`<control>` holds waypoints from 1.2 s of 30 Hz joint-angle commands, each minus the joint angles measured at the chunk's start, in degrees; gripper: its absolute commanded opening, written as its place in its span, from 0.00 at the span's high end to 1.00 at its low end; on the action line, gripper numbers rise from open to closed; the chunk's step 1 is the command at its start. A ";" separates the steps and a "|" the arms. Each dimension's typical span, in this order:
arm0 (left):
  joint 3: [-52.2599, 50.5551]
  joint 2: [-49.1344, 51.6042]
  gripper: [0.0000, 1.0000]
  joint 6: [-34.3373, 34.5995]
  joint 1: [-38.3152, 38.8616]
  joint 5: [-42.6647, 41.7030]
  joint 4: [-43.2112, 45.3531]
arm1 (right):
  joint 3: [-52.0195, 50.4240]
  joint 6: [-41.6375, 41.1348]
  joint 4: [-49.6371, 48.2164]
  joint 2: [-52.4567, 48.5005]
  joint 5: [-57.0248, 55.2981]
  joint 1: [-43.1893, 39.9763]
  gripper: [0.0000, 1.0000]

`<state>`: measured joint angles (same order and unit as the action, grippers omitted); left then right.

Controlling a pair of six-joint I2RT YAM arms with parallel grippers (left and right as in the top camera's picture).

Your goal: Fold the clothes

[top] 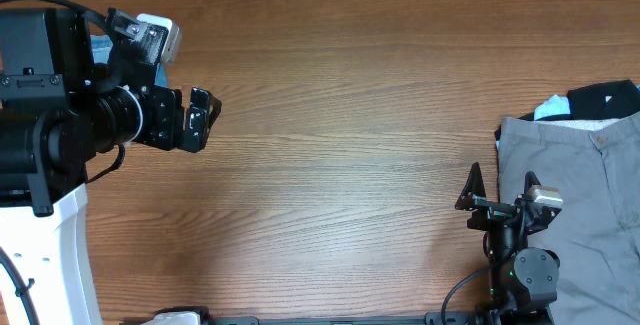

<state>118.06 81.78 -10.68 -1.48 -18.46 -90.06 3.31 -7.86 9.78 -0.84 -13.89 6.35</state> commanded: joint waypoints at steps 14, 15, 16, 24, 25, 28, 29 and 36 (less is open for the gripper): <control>-12.39 -5.55 0.00 -0.04 0.87 0.63 17.99 | -0.42 0.22 -0.50 0.68 -0.13 -0.37 0.00; -16.41 -7.50 0.00 -0.02 0.87 0.61 22.40 | -0.42 0.22 -0.50 0.68 -0.13 -0.37 0.00; -19.93 -9.27 0.00 -0.02 0.87 0.61 25.90 | -0.42 0.22 -0.50 0.68 -0.13 -0.37 0.00; -48.63 -26.93 0.00 -0.07 0.85 1.07 48.85 | -0.42 0.22 -0.50 0.68 -0.13 -0.37 0.00; -52.00 -29.51 0.00 -0.07 0.85 1.07 51.36 | -0.42 0.22 -0.50 0.68 -0.11 -0.37 0.00; -59.98 -36.24 0.00 -0.09 0.85 1.07 56.85 | -0.42 0.22 -0.50 0.68 -0.13 -0.37 0.00; -62.38 -38.45 0.00 -0.11 0.85 1.07 58.27 | -0.42 0.22 -0.50 0.68 -0.13 -0.37 0.00; -77.55 -53.09 0.00 -1.18 0.85 1.07 65.31 | -0.42 0.22 -0.50 0.68 -0.13 -0.37 0.00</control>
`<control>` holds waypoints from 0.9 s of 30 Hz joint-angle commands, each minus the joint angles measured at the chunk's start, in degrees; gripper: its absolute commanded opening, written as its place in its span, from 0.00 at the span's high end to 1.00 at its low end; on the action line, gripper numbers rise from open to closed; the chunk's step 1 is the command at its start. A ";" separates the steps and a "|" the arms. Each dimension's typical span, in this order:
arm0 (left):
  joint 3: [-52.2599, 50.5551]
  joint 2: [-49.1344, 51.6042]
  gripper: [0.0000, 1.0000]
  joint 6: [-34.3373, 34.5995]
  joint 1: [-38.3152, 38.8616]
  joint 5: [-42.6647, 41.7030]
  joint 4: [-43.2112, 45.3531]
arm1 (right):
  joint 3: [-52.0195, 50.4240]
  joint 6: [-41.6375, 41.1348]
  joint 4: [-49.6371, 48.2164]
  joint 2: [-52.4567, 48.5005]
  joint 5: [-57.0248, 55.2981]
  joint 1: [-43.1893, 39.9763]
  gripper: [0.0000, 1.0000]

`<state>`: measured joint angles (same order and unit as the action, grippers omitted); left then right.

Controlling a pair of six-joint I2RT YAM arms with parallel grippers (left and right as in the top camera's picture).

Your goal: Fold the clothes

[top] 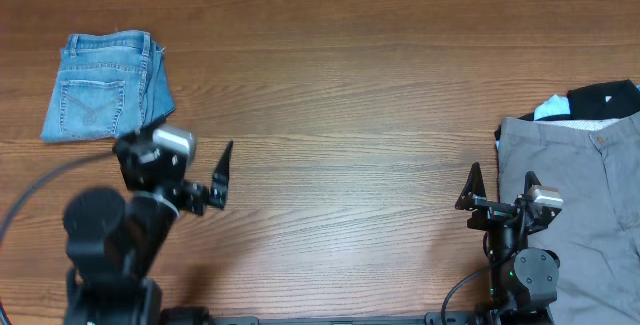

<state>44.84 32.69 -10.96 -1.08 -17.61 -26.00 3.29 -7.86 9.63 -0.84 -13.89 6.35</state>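
Note:
A folded pair of blue jeans [103, 85] lies at the far left of the wooden table [340, 115]. Grey trousers [580, 195] lie flat at the right edge, with dark and white clothes [590, 103] piled behind them. My left gripper [215, 180] hangs open below and to the right of the jeans, holding nothing. My right gripper [500, 187] stands open at the left edge of the grey trousers, empty as well.
A cardboard-coloured strip runs along the table's far edge. The left arm's base [105, 255] fills the near left corner.
My left arm was raised over the far left corner, hiding the jeans. It now sits lower and nearer, and the folded jeans show. The right arm has not moved.

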 commanded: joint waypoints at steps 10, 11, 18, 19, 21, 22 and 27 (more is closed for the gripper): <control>-20.81 -19.23 0.00 -0.87 0.37 0.22 7.58 | -0.39 0.22 -0.35 0.68 -0.13 -0.37 0.00; -22.25 -20.50 0.00 -0.87 0.37 0.22 8.04 | -0.39 0.22 -0.35 0.68 -0.11 -0.37 0.00; -31.45 -29.49 0.00 -0.83 0.37 0.17 12.13 | -0.39 0.22 -0.35 0.68 -0.13 -0.37 0.00; -32.33 -30.40 0.00 -0.81 0.37 0.17 12.68 | -0.39 0.22 -0.35 0.68 -0.11 -0.37 0.00; -33.94 -32.28 0.00 -0.79 0.37 0.17 13.27 | -0.39 0.22 -0.35 0.68 -0.13 -0.37 0.00; -34.71 -32.57 0.00 -0.74 0.37 0.17 13.70 | -0.39 0.22 -0.35 0.68 -0.13 -0.37 0.00; -38.49 -32.50 0.00 -0.17 0.37 -0.02 15.45 | -0.39 0.22 -0.35 0.68 -0.13 -0.37 0.00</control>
<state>8.56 0.99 -10.94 -1.08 -17.61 -11.05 3.29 -7.84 9.65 -0.84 -13.91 6.35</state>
